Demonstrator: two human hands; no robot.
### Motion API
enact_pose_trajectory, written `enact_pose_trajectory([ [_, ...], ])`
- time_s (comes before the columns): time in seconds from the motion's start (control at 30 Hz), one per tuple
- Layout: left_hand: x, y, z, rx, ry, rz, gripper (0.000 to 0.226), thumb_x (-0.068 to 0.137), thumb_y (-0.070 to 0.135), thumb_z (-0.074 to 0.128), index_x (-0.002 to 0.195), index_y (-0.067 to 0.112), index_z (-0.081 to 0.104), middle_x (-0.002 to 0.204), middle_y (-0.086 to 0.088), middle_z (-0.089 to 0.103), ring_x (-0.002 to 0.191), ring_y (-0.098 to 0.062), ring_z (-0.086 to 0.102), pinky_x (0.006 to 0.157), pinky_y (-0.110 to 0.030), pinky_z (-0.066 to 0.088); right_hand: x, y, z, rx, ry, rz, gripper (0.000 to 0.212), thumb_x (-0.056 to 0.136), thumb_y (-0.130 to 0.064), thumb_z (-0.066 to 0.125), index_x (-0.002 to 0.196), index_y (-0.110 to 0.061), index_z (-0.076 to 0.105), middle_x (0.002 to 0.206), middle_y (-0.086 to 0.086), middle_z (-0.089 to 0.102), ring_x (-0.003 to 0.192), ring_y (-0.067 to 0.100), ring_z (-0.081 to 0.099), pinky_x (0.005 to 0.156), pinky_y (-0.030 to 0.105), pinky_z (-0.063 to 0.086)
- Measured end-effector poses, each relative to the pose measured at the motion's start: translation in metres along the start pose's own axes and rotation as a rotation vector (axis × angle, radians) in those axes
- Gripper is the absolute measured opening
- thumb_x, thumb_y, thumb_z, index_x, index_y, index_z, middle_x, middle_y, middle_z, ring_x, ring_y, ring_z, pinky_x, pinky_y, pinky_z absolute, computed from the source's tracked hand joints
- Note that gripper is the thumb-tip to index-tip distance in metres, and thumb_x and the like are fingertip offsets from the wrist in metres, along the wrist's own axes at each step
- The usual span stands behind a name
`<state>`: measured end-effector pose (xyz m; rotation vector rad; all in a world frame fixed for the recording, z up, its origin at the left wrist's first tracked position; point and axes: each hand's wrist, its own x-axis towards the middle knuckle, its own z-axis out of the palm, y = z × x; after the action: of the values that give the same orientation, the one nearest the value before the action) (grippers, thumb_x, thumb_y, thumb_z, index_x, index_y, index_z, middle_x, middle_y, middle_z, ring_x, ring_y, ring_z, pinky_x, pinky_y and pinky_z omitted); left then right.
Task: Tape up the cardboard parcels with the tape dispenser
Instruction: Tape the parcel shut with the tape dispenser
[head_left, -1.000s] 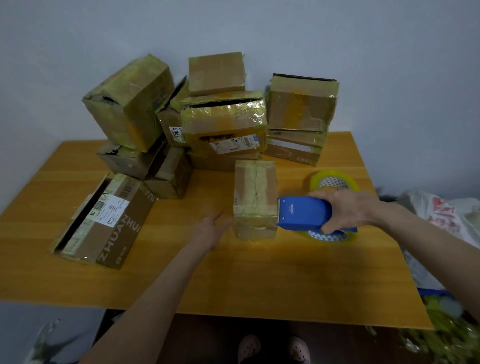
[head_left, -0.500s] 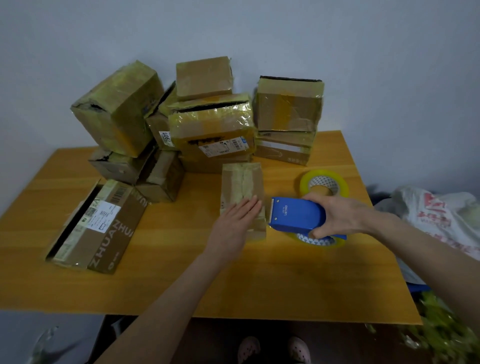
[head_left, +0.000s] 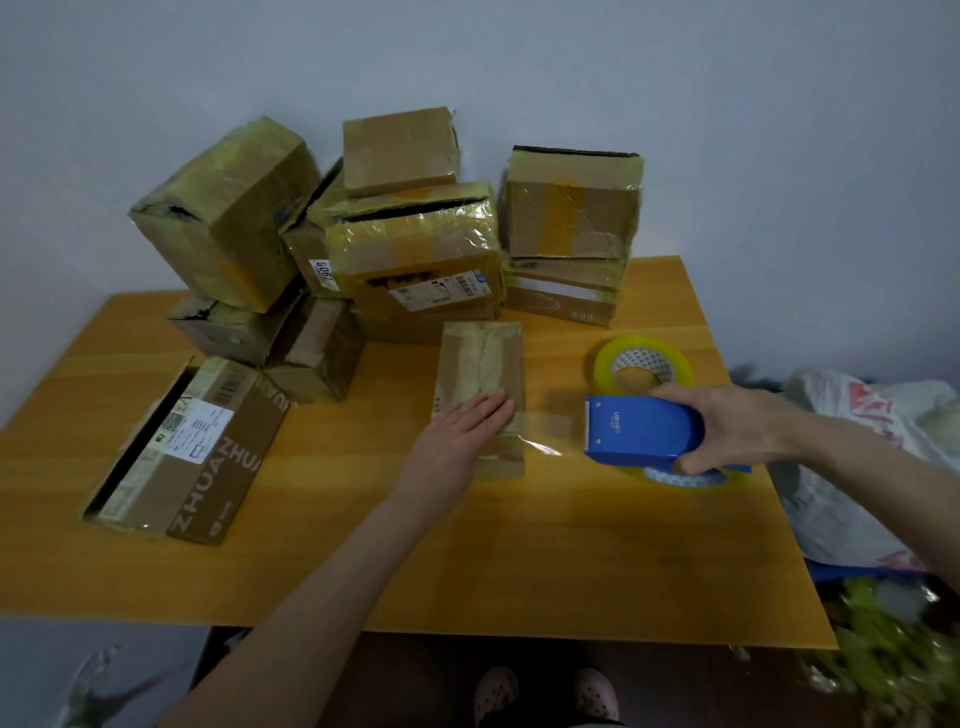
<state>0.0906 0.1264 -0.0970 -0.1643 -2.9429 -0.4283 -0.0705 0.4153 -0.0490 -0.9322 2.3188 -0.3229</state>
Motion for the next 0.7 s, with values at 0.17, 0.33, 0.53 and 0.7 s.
enact_pose_trajectory([
  [0.17, -0.002, 0.003, 0.000, -0.025, 0.012, 0.001, 0.046, 0.102, 0.021, 0.043, 0.146, 0.024, 0.031, 0.153, 0.007, 0.023, 0.143, -0.008, 0.016, 0.116, -0.020, 0.001, 0.012, -0.024, 0.002, -0.293, -0.023, 0.000, 0.065, 0.072, -0.053, 0.068, 0.130, -0.041, 0.041, 0.086, -0.018, 0.054, 0.079, 0.010, 0.054, 0.066, 0.028, 0.049],
  [0.33, -0.003, 0.004, 0.001, -0.029, -0.008, 0.008, 0.047, 0.101, 0.022, 0.044, 0.146, 0.025, 0.032, 0.154, 0.005, 0.024, 0.143, -0.010, 0.016, 0.118, -0.024, 0.005, 0.040, -0.053, 0.009, -0.425, -0.057, 0.017, 0.055, 0.068, -0.061, 0.062, 0.117, -0.042, 0.045, 0.094, -0.008, 0.059, 0.090, 0.020, 0.057, 0.067, 0.033, 0.051],
  [0.53, -0.003, -0.002, 0.008, -0.025, -0.009, -0.005, 0.048, 0.101, 0.022, 0.045, 0.146, 0.027, 0.030, 0.153, 0.010, 0.020, 0.141, -0.004, 0.012, 0.117, -0.023, 0.005, 0.065, -0.079, 0.001, -0.412, -0.148, 0.027, 0.051, 0.064, -0.061, 0.065, 0.108, -0.040, 0.049, 0.083, -0.015, 0.056, 0.079, 0.015, 0.056, 0.061, 0.028, 0.043],
  [0.7, -0.001, -0.007, 0.013, -0.024, -0.027, -0.006, 0.048, 0.101, 0.022, 0.045, 0.146, 0.026, 0.030, 0.153, 0.009, 0.019, 0.140, -0.005, 0.011, 0.117, -0.026, 0.007, 0.071, -0.094, -0.014, -0.382, -0.217, 0.080, 0.045, 0.061, -0.057, 0.069, 0.098, -0.039, 0.052, 0.075, -0.010, 0.056, 0.067, 0.010, 0.054, 0.053, 0.025, 0.039],
])
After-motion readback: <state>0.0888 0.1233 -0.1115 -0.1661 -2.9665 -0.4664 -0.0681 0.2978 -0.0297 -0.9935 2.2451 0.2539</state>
